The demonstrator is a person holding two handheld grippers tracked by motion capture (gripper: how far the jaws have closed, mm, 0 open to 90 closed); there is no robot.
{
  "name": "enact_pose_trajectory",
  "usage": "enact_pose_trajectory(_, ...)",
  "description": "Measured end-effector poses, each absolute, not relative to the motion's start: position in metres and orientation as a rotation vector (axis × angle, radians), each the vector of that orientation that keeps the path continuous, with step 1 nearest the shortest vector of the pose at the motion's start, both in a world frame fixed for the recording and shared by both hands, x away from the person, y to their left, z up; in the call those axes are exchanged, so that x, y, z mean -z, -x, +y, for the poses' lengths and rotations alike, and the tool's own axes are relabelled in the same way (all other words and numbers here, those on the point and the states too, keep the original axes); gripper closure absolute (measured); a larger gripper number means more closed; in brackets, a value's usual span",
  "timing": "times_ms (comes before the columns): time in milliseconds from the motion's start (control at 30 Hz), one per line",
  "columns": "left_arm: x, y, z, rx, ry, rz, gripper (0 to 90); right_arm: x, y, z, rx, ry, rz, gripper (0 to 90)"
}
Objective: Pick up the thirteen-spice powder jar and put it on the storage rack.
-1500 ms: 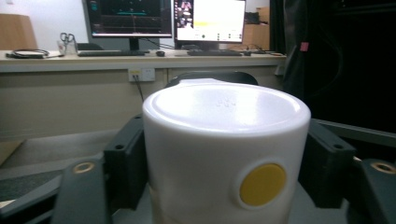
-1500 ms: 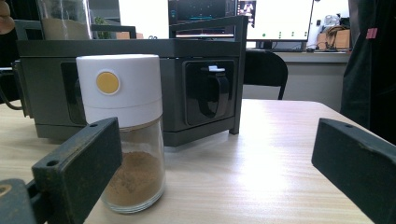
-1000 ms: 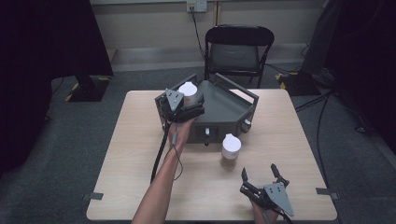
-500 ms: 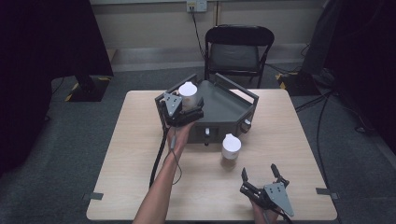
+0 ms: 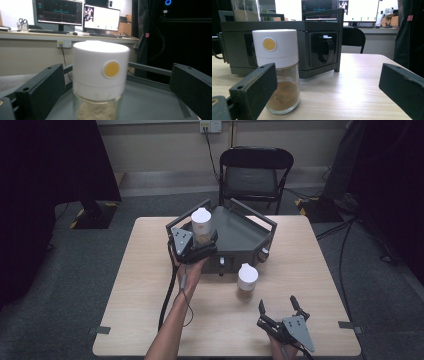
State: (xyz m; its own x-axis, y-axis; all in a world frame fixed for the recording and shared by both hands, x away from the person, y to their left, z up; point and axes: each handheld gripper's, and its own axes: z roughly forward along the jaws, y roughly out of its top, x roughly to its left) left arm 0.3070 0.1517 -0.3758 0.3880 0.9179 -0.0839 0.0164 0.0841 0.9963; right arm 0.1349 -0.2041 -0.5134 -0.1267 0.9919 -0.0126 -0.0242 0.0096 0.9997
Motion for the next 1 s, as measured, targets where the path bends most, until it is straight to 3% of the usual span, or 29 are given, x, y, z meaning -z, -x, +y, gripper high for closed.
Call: enact_pose_trajectory(1000,0.399,-0.234,0.175,-0.864,-1.24,0.951,0.0,0.513,-0.135,-0.204,-1.302,-1.12,1.29,0.4)
